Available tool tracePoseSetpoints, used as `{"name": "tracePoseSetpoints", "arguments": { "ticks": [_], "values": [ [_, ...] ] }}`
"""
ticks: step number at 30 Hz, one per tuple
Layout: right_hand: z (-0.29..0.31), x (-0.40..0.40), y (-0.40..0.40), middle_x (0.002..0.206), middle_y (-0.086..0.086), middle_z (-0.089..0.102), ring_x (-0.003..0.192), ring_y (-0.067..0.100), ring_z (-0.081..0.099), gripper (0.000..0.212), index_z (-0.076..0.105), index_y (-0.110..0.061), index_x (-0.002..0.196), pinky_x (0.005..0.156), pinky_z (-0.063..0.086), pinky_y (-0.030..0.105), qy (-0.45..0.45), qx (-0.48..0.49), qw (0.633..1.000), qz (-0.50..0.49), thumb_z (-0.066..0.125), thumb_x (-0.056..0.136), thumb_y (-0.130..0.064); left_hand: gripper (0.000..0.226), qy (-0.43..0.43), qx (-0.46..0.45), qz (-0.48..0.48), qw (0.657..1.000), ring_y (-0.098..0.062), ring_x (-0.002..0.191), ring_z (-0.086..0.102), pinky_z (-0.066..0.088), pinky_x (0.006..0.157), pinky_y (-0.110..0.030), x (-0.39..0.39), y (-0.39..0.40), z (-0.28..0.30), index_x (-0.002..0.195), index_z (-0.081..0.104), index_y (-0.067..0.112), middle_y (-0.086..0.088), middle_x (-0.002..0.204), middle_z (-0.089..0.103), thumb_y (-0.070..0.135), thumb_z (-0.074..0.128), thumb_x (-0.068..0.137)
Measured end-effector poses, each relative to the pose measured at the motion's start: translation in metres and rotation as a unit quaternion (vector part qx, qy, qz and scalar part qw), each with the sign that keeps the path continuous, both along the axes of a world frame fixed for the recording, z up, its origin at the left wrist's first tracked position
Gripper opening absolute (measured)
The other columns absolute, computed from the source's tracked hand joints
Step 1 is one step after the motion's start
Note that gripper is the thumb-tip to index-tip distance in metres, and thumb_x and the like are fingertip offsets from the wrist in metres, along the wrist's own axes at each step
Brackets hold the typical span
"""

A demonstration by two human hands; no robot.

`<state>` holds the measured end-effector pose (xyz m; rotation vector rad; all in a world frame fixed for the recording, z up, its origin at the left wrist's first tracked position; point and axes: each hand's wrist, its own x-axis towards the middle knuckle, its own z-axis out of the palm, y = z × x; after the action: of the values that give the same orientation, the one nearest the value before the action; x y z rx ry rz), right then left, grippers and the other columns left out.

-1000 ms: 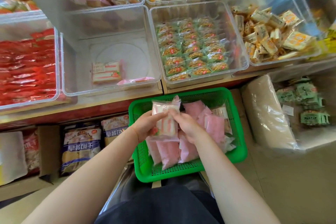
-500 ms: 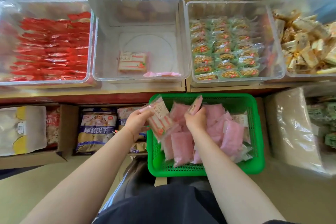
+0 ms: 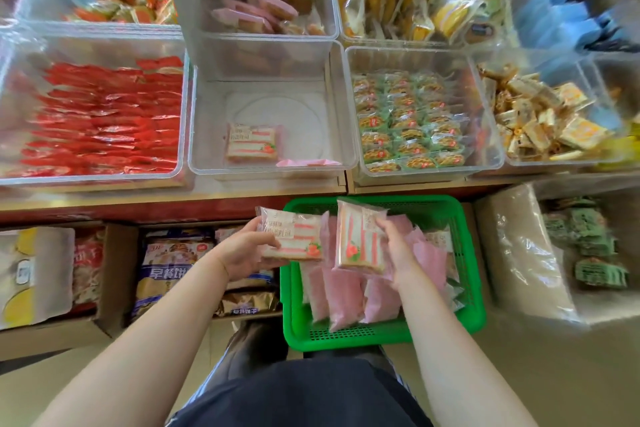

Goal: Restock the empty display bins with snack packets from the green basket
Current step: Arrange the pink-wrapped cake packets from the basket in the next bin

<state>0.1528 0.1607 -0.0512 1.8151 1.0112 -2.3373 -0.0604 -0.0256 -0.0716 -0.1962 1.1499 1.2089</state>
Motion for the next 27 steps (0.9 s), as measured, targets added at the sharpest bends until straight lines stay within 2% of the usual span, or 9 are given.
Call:
{"name": "tracePoseSetpoints", "arguments": {
  "ticks": [3, 6, 8, 11, 14, 17, 20, 23, 27],
  "values": [
    [0.015, -0.019, -0.016, 0.11, 0.018, 0.073, 0.098, 0.032, 0.072, 0.046, 0.062, -0.007, 0.122, 0.076, 0.06, 0.046, 0.073, -0.059, 0.996, 0.015, 0.065, 0.089, -0.04, 0.047, -0.007, 0.027, -0.018, 0.999, -0.035, 0.105, 0.068, 0.061, 0.073, -0.044, -0.009, -0.007, 0.009, 0.131, 0.049, 0.014, -0.02, 0.124, 0.066, -0.001, 0.06, 0.087],
    [0.018, -0.037, -0.026, 0.126, 0.02, 0.065, 0.116, 0.035, 0.064, 0.085, 0.054, -0.003, 0.135, 0.094, 0.053, 0.051, 0.129, -0.055, 0.988, 0.058, 0.091, 0.064, -0.033, 0.063, 0.005, 0.041, -0.016, 0.999, -0.035, 0.113, 0.064, 0.053, 0.091, -0.047, -0.022, -0.02, 0.013, 0.133, 0.049, 0.01, -0.02, 0.128, 0.063, 0.012, 0.078, 0.078],
    [0.022, -0.049, -0.029, 0.131, 0.02, 0.062, 0.121, 0.036, 0.06, 0.093, 0.054, -0.006, 0.139, 0.102, 0.047, 0.056, 0.145, -0.045, 0.983, 0.105, 0.094, 0.059, -0.034, 0.072, 0.008, 0.049, -0.036, 0.998, -0.034, 0.108, 0.067, 0.055, 0.088, -0.044, -0.033, -0.03, 0.015, 0.131, 0.052, 0.006, -0.021, 0.128, 0.063, 0.015, 0.086, 0.069],
    [0.037, -0.066, -0.029, 0.113, 0.016, 0.071, 0.103, 0.03, 0.069, 0.06, 0.064, -0.008, 0.124, 0.09, 0.056, 0.048, 0.135, -0.046, 0.972, 0.189, 0.083, 0.071, -0.031, 0.054, 0.043, 0.042, -0.135, 0.989, -0.026, 0.083, 0.07, 0.059, 0.063, -0.033, -0.046, -0.039, 0.03, 0.118, 0.059, 0.004, -0.017, 0.109, 0.069, 0.012, 0.082, 0.069],
    [0.057, -0.086, -0.022, 0.099, 0.012, 0.074, 0.085, 0.024, 0.073, 0.039, 0.067, -0.009, 0.11, 0.072, 0.059, 0.035, 0.131, -0.025, 0.959, 0.251, 0.074, 0.075, -0.024, 0.055, 0.109, 0.02, -0.307, 0.945, -0.024, 0.092, 0.069, 0.057, 0.081, -0.036, -0.062, -0.036, 0.05, 0.112, 0.055, 0.008, -0.008, 0.101, 0.071, 0.016, 0.083, 0.064],
    [0.078, -0.109, -0.015, 0.104, 0.015, 0.072, 0.091, 0.026, 0.072, 0.04, 0.066, -0.007, 0.115, 0.076, 0.058, 0.036, 0.128, 0.006, 0.945, 0.302, 0.074, 0.079, -0.023, 0.058, 0.126, 0.042, -0.384, 0.913, -0.032, 0.111, 0.066, 0.05, 0.099, -0.046, -0.074, -0.023, 0.07, 0.125, 0.054, 0.007, -0.013, 0.119, 0.069, 0.016, 0.081, 0.075],
    [0.1, -0.133, -0.004, 0.106, 0.015, 0.072, 0.094, 0.028, 0.071, 0.035, 0.066, -0.008, 0.114, 0.08, 0.059, 0.04, 0.153, 0.044, 0.95, 0.268, 0.075, 0.083, -0.022, 0.049, 0.161, 0.06, -0.319, 0.932, -0.033, 0.105, 0.068, 0.053, 0.095, -0.045, -0.082, -0.004, 0.09, 0.124, 0.059, 0.004, -0.015, 0.116, 0.07, 0.02, 0.077, 0.082],
    [0.118, -0.16, 0.017, 0.109, 0.012, 0.072, 0.097, 0.026, 0.072, 0.039, 0.063, -0.01, 0.115, 0.079, 0.059, 0.043, 0.191, 0.136, 0.966, 0.107, 0.068, 0.083, -0.032, 0.04, 0.283, 0.05, -0.166, 0.943, -0.031, 0.095, 0.071, 0.058, 0.084, -0.041, -0.092, 0.018, 0.107, 0.109, 0.066, 0.008, -0.013, 0.104, 0.073, 0.02, 0.083, 0.075],
    [0.123, -0.198, 0.048, 0.105, 0.003, 0.068, 0.088, 0.015, 0.07, 0.026, 0.053, -0.016, 0.125, 0.06, 0.058, 0.028, 0.128, 0.317, 0.936, 0.081, 0.056, 0.1, -0.023, 0.018, 0.511, 0.0, 0.049, 0.858, -0.013, 0.072, 0.06, 0.049, 0.065, -0.03, -0.115, 0.048, 0.113, 0.089, 0.067, 0.014, 0.0, 0.08, 0.068, 0.015, 0.078, 0.076]
  ]
}}
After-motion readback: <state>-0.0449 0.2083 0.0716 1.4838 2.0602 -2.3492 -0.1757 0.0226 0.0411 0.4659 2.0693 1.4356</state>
